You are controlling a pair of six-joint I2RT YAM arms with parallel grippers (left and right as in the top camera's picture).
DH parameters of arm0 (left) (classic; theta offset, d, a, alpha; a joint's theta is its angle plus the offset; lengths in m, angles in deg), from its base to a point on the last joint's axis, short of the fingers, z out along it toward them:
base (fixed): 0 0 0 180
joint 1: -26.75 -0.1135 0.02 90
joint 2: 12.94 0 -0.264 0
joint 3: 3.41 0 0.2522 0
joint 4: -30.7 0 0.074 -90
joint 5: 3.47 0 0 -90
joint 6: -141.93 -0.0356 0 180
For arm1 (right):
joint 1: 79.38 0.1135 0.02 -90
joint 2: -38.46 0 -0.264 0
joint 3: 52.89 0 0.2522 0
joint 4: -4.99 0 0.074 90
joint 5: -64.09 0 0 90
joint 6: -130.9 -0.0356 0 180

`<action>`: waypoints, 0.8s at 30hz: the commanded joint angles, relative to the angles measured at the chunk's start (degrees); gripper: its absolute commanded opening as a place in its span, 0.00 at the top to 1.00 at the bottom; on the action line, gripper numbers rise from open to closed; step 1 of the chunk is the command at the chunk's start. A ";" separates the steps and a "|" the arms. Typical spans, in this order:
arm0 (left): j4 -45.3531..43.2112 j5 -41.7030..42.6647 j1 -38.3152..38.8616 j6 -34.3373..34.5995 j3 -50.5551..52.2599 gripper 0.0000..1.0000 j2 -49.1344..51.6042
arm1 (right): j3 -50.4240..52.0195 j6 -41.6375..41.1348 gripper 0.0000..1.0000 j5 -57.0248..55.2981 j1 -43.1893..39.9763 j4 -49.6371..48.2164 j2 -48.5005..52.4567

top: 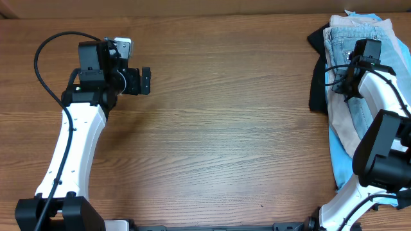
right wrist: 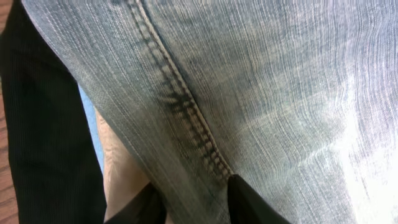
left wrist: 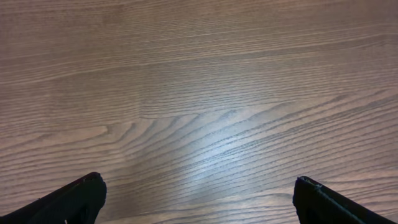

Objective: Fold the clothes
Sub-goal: 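Lower the right gripper and pinch the denim shorts' edge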

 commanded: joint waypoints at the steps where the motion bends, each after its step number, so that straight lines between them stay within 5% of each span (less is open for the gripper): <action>1: -0.26 0.11 0.39 1.42 -1.14 0.00 0.26 | -1.51 0.13 0.74 -0.11 -0.44 -0.72 -2.27; 8: -0.28 0.11 0.39 1.42 -1.14 0.00 0.26 | -1.51 0.13 0.95 -0.13 -0.44 -1.18 -2.27; 24: -0.15 0.13 0.39 1.42 -1.14 0.00 0.26 | -1.51 0.24 0.90 3.04 -0.55 1.29 -2.64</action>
